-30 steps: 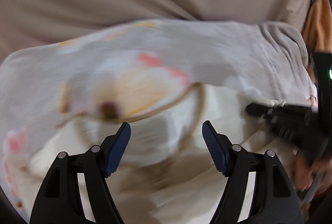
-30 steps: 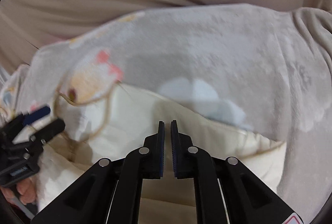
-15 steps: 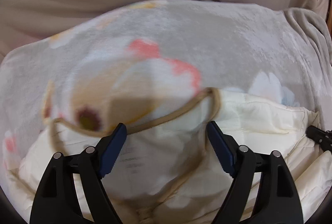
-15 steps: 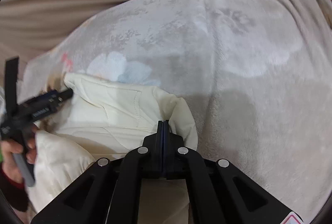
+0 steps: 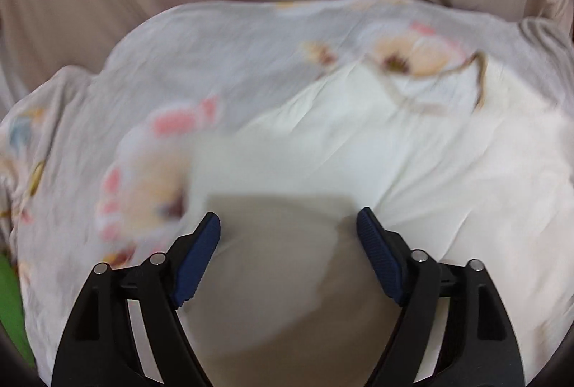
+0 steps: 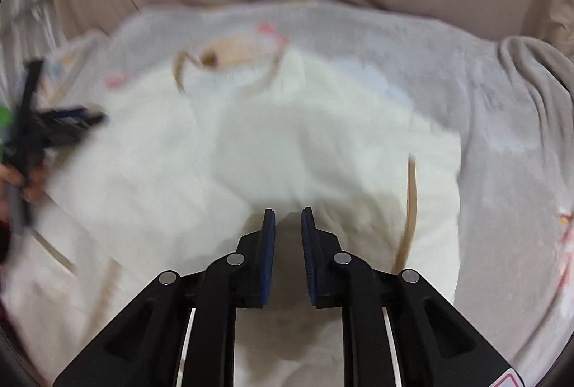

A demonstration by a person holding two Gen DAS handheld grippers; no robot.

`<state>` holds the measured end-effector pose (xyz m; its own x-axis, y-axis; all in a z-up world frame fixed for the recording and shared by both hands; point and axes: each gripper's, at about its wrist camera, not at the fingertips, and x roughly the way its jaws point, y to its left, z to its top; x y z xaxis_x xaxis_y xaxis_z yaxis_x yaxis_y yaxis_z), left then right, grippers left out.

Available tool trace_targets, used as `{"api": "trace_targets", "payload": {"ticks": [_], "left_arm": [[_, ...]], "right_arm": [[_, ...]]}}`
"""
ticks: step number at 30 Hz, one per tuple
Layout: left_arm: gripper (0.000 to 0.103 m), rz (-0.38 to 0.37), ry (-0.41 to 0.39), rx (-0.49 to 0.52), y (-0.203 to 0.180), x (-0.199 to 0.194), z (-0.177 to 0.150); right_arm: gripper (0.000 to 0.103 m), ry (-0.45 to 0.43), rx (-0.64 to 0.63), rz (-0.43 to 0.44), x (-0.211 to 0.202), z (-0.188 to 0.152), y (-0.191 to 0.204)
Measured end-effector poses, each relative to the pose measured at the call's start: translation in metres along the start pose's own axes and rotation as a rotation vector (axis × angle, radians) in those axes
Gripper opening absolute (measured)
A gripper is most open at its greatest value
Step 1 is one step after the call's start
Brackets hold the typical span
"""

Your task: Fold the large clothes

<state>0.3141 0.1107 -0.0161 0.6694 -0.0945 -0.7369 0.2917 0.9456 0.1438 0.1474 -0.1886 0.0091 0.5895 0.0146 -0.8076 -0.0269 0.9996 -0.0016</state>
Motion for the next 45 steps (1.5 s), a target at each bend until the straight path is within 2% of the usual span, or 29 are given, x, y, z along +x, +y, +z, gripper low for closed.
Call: {"api": "trace_targets", "payload": {"ticks": [5,6,7,8,9,10,12,13,18,22,25,30,33,36,37,38,39,40,41,42,43,45], "left_arm": [[0.081,0.009,0.003,-0.076,0.017,-0.022,-0.031],[0.081,0.008,0.003,-0.091,0.021,-0.03,-0.039],[0.082,-0.001,0.001,-0.108,0.024,-0.042,-0.047],[0.086,-0.01,0.0,-0.119,0.027,-0.048,-0.054],[0.088,-0.022,0.003,-0.133,0.029,-0.059,-0.064],[0.091,-0.033,0.011,-0.142,0.033,-0.066,-0.075],[0.092,-0.055,0.042,-0.149,0.037,-0.077,-0.094],[0.093,-0.067,0.064,-0.151,0.039,-0.083,-0.105],[0.093,-0.063,0.137,-0.19,0.042,-0.11,-0.155],[0.094,-0.064,0.141,-0.215,0.04,-0.132,-0.184],[0.095,-0.06,0.141,-0.215,0.037,-0.144,-0.201],[0.095,-0.087,0.149,-0.264,0.041,-0.153,-0.222],[0.096,-0.137,0.16,-0.321,0.046,-0.154,-0.236],[0.095,-0.214,0.148,-0.361,0.05,-0.156,-0.248],[0.089,-0.223,0.135,-0.363,0.05,-0.159,-0.25],[0.074,-0.249,0.125,-0.367,0.051,-0.162,-0.252],[0.063,-0.299,0.119,-0.375,0.051,-0.166,-0.252],[0.041,-0.371,0.124,-0.392,0.053,-0.168,-0.251],[0.029,-0.402,0.126,-0.415,0.054,-0.17,-0.249],[0.023,-0.405,0.114,-0.431,0.057,-0.174,-0.247],[0.014,-0.412,0.092,-0.437,0.06,-0.182,-0.242],[0.01,-0.433,0.045,-0.459,0.067,-0.197,-0.231]], "right_arm": [[0.011,-0.037,0.185,0.0,-0.036,-0.034,-0.044],[0.021,-0.043,0.205,-0.038,-0.049,-0.043,-0.048],[0.024,-0.055,0.213,-0.059,-0.061,-0.051,-0.048],[0.026,-0.064,0.223,-0.057,-0.072,-0.063,-0.048],[0.033,-0.07,0.241,-0.038,-0.084,-0.075,-0.051],[0.044,-0.073,0.256,-0.019,-0.094,-0.086,-0.052],[0.057,-0.065,0.273,0.003,-0.112,-0.116,-0.052],[0.06,-0.057,0.276,0.011,-0.121,-0.133,-0.051],[0.064,-0.002,0.316,0.082,-0.145,-0.206,-0.046],[0.065,0.018,0.32,0.15,-0.148,-0.236,-0.034],[0.071,-0.013,0.308,0.147,-0.148,-0.243,-0.021],[0.072,-0.055,0.332,0.16,-0.147,-0.245,-0.013],[0.072,-0.091,0.377,0.182,-0.15,-0.249,-0.016],[0.065,-0.105,0.402,0.193,-0.152,-0.253,-0.015],[0.06,-0.106,0.398,0.188,-0.153,-0.253,-0.013],[0.056,-0.11,0.395,0.177,-0.154,-0.254,-0.011],[0.046,-0.118,0.396,0.168,-0.156,-0.254,-0.01],[0.032,-0.131,0.408,0.161,-0.159,-0.255,-0.011],[0.025,-0.155,0.438,0.165,-0.164,-0.255,-0.014],[0.015,-0.179,0.467,0.177,-0.168,-0.255,-0.016],[0.011,-0.215,0.492,0.198,-0.176,-0.255,-0.02],[0.008,-0.278,0.486,0.2,-0.192,-0.25,-0.019]]}}
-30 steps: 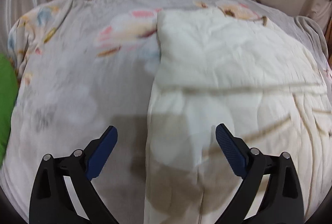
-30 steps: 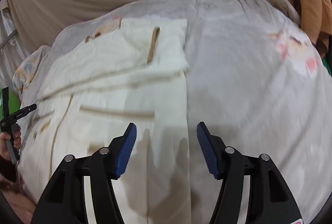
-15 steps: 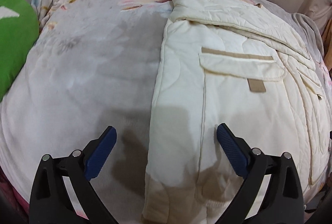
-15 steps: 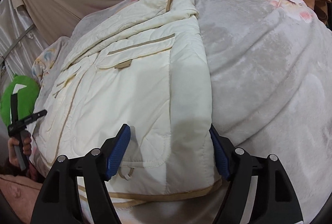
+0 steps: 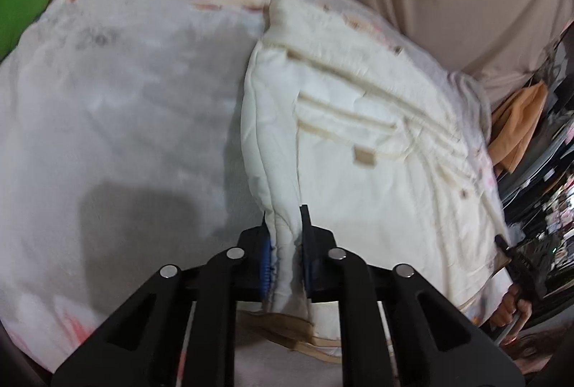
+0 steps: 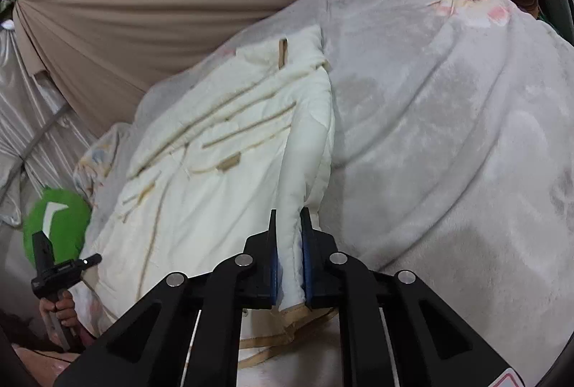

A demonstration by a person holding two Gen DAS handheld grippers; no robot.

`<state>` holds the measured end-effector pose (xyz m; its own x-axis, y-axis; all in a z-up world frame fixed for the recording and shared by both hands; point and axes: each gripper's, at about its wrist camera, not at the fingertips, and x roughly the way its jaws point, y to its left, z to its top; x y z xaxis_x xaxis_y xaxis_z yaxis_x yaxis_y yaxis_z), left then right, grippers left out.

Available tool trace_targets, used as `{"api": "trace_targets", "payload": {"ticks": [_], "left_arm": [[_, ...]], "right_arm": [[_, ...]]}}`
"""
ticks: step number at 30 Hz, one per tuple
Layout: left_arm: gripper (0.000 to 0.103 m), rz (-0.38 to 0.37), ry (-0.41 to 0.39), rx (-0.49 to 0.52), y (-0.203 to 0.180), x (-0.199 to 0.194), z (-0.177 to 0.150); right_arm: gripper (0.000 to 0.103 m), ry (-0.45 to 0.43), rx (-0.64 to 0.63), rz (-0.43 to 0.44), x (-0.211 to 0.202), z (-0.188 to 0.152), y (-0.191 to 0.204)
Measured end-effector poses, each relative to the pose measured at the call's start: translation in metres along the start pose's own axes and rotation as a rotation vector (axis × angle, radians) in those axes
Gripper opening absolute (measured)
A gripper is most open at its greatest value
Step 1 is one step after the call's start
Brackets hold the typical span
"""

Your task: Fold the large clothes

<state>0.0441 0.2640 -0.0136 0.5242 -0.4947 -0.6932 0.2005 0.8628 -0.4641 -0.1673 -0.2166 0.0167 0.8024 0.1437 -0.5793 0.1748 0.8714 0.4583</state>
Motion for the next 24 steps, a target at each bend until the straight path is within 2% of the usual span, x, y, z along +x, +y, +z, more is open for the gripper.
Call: {"api": "trace_targets", "payload": {"ticks": [4,6,9,12,15,18,20,22,24], "left_arm": [[0.009,-0.095,-0.124,0.053,-0.027,-0.037,0.039],[0.009,-0.103,-0.178,0.099,-0.046,-0.048,0.059],[0.009,-0.144,-0.245,0.145,-0.071,-0.054,0.103],[0.01,-0.128,-0.289,0.156,-0.092,-0.04,0.155],[0.011,-0.068,-0.283,0.13,-0.107,0.0,0.209],[0.013,0.037,-0.222,0.088,-0.107,0.071,0.255],[0.014,0.116,-0.175,0.066,-0.1,0.12,0.271],[0.016,0.18,-0.106,0.031,-0.086,0.161,0.277],[0.022,0.17,-0.07,-0.025,-0.072,0.179,0.277]], "right_arm": [[0.007,-0.093,-0.069,0.031,-0.017,0.03,0.026],[0.007,-0.14,-0.108,0.046,-0.02,0.056,0.04],[0.007,-0.185,-0.097,0.1,-0.014,0.106,0.05],[0.007,-0.184,-0.06,0.128,0.013,0.161,0.049],[0.008,-0.144,0.013,0.151,0.053,0.209,0.038],[0.009,-0.081,0.086,0.149,0.114,0.244,0.022],[0.011,-0.031,0.132,0.124,0.156,0.257,0.011],[0.025,0.017,0.201,0.134,0.184,0.263,-0.003],[0.03,0.012,0.276,0.169,0.196,0.267,-0.019]]}}
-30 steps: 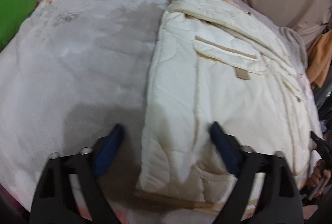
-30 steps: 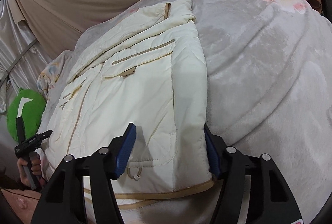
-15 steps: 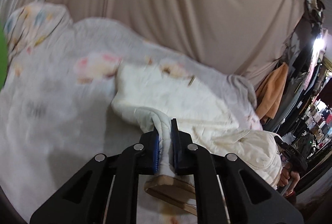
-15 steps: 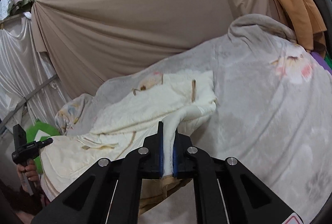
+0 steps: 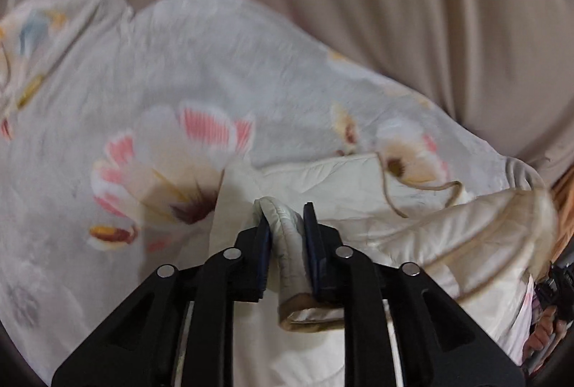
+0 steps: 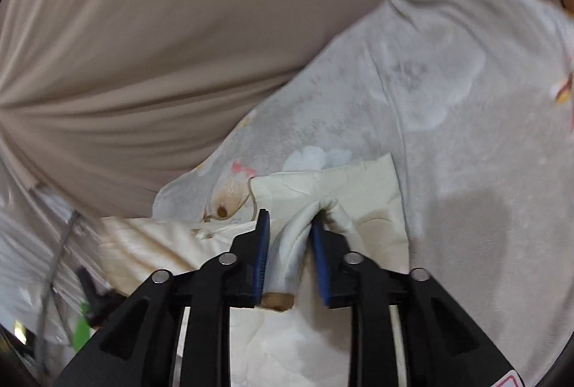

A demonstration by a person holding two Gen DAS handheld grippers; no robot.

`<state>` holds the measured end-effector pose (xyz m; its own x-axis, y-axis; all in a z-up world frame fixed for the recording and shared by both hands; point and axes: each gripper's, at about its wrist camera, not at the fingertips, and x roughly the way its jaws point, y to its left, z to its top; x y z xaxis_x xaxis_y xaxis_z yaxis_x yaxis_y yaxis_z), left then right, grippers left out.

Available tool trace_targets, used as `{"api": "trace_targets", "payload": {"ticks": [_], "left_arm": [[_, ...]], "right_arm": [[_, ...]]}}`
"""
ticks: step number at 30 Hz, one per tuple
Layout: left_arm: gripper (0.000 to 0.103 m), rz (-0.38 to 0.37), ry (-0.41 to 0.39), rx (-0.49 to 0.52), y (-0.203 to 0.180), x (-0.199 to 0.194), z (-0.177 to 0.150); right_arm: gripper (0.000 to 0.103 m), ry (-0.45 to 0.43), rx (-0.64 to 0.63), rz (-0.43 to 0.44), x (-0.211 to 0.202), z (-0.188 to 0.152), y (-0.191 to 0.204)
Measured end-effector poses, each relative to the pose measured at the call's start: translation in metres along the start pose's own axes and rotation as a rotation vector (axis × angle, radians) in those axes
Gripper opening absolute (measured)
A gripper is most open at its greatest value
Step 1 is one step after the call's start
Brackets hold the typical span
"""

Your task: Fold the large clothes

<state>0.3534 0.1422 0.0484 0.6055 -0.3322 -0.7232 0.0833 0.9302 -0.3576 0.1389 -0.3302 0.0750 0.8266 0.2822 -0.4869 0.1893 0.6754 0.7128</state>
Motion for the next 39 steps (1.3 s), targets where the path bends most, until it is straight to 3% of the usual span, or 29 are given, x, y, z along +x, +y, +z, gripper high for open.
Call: {"api": "trace_targets", "payload": {"ticks": [3,4,5,7,8,9,10,15,18,20,21,22,23,25,28,33,36,39], "left_arm": [[0.029,-0.083,-0.022,-0.028,0.011,-0.007,-0.005],[0.038,-0.117,-0.039,-0.022,0.014,-0.017,-0.005],[0.057,-0.132,-0.071,-0.016,0.017,-0.028,-0.006],[0.086,-0.066,-0.215,-0.006,0.022,-0.061,-0.009],[0.094,-0.047,-0.283,0.009,0.024,-0.075,-0.013],[0.095,-0.04,-0.313,0.031,0.026,-0.085,-0.017],[0.095,-0.041,-0.288,0.056,0.028,-0.087,-0.023],[0.094,-0.029,0.015,0.084,0.035,-0.032,-0.071],[0.083,-0.023,0.075,0.09,0.038,-0.012,-0.098],[0.062,-0.026,0.07,0.079,0.038,-0.011,-0.106],[0.052,-0.022,0.063,0.097,0.037,-0.015,-0.107],[0.032,-0.023,0.059,0.118,0.035,-0.022,-0.107],[0.021,-0.027,0.053,0.121,0.037,-0.031,-0.107],[0.015,-0.07,0.071,0.103,0.044,-0.047,-0.109],[0.013,-0.091,0.104,0.106,0.048,-0.066,-0.118],[0.013,-0.075,0.183,0.081,0.062,-0.058,-0.153],[0.014,-0.063,0.163,0.08,0.06,-0.057,-0.16],[0.023,-0.043,0.098,0.08,0.057,-0.076,-0.157]], "right_arm": [[0.035,-0.075,-0.029,-0.007,-0.018,0.004,-0.005],[0.039,-0.096,-0.058,-0.03,-0.027,0.003,-0.004],[0.042,-0.111,-0.099,-0.056,-0.036,-0.001,-0.001],[0.051,-0.116,-0.191,-0.099,-0.05,-0.013,0.003],[0.054,-0.109,-0.234,-0.122,-0.055,-0.024,0.003],[0.057,-0.094,-0.262,-0.137,-0.057,-0.035,0.002],[0.058,-0.076,-0.283,-0.148,-0.058,-0.045,-0.001],[0.058,0.03,-0.369,-0.239,-0.035,-0.096,-0.012],[0.058,0.072,-0.398,-0.253,-0.014,-0.108,-0.01],[0.046,0.072,-0.425,-0.291,-0.006,-0.112,-0.003],[0.025,0.069,-0.44,-0.306,-0.005,-0.112,0.001],[0.013,0.064,-0.445,-0.294,-0.01,-0.112,0.005],[0.011,0.046,-0.437,-0.269,-0.018,-0.111,0.008],[0.009,0.009,-0.407,-0.205,-0.038,-0.109,0.014],[0.008,-0.001,-0.367,-0.162,-0.066,-0.117,0.014],[0.008,0.117,-0.257,-0.238,-0.056,-0.145,-0.03],[0.011,0.135,-0.271,-0.262,-0.045,-0.153,-0.04],[0.025,0.086,-0.327,-0.296,-0.058,-0.146,-0.02]]}}
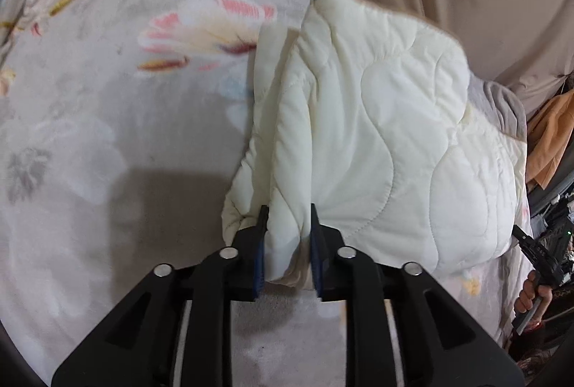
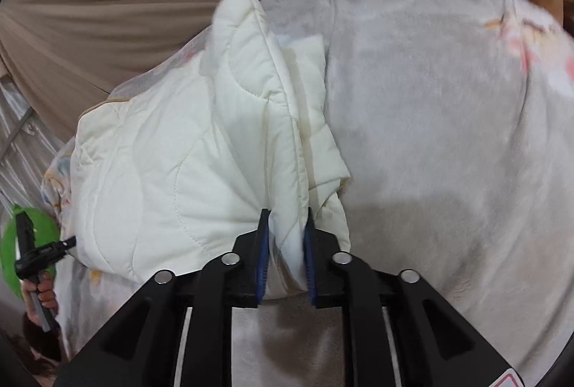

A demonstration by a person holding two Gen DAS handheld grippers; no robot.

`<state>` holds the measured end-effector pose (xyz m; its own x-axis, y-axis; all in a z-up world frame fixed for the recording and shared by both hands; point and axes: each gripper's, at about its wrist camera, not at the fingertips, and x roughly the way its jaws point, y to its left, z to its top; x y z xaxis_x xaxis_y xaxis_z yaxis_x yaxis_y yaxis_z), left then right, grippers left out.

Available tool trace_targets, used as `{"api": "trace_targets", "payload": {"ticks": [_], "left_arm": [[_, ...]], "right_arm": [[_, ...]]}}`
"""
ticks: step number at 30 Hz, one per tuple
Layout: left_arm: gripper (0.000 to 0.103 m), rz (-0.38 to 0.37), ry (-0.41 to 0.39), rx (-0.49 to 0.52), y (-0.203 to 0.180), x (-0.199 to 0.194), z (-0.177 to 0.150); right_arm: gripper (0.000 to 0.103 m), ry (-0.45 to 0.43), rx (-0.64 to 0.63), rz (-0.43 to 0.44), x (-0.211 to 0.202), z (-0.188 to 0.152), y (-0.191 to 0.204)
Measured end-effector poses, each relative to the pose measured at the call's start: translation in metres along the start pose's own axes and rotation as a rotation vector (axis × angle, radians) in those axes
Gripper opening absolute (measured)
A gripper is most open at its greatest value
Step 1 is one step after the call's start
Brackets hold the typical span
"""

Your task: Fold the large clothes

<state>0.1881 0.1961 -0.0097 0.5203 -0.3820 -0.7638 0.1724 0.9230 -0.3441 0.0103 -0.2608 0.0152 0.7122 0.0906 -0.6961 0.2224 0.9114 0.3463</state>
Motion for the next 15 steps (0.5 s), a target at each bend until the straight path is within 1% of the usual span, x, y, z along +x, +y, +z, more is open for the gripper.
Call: {"api": "trace_targets", "payload": {"ticks": [1,2,3,4,5,6,7,8,9,10,11,12,14,15], "left_arm": [[0.023,0.001,-0.035,-0.002,-0.001,-0.012,0.003],[0.027,-0.003,-0.071,0.006,-0.002,-0.023,0.006],[0.03,-0.009,-0.114,0.02,-0.006,-0.035,0.012],[0.041,-0.006,-0.144,0.028,-0.01,-0.042,0.018],[0.054,0.0,-0.176,0.032,-0.014,-0.048,0.027],[0.061,-0.002,-0.205,0.035,-0.018,-0.052,0.035],[0.071,-0.011,-0.232,0.045,-0.024,-0.052,0.047],[0.084,-0.015,-0.254,0.054,-0.03,-0.048,0.06],[0.089,-0.011,-0.266,0.054,-0.032,-0.04,0.074],[0.091,-0.009,-0.27,0.049,-0.031,-0.031,0.085],[0.092,-0.011,-0.256,0.049,-0.032,-0.018,0.098],[0.092,-0.018,-0.222,0.049,-0.031,0.0,0.112],[0.091,-0.015,-0.158,0.011,-0.025,0.03,0.132],[0.087,-0.021,-0.135,-0.006,-0.024,0.042,0.137]], "right_arm": [[0.027,-0.026,-0.007,-0.015,-0.008,0.004,0.002],[0.03,-0.051,-0.016,-0.022,-0.016,0.009,0.004],[0.039,-0.089,-0.029,-0.021,-0.025,0.016,0.008],[0.049,-0.116,-0.038,-0.016,-0.03,0.021,0.011],[0.052,-0.141,-0.052,-0.009,-0.034,0.03,0.016],[0.056,-0.162,-0.067,-0.002,-0.035,0.041,0.023],[0.057,-0.176,-0.082,0.007,-0.035,0.05,0.027],[0.059,-0.193,-0.113,0.024,-0.031,0.063,0.036],[0.063,-0.209,-0.136,0.032,-0.026,0.072,0.041],[0.067,-0.224,-0.152,0.031,-0.019,0.081,0.046],[0.068,-0.232,-0.159,0.021,-0.011,0.091,0.05],[0.068,-0.229,-0.15,0.007,0.005,0.103,0.052],[0.069,-0.189,-0.086,0.002,0.035,0.118,0.047],[0.069,-0.169,-0.056,-0.007,0.047,0.122,0.045]]}}
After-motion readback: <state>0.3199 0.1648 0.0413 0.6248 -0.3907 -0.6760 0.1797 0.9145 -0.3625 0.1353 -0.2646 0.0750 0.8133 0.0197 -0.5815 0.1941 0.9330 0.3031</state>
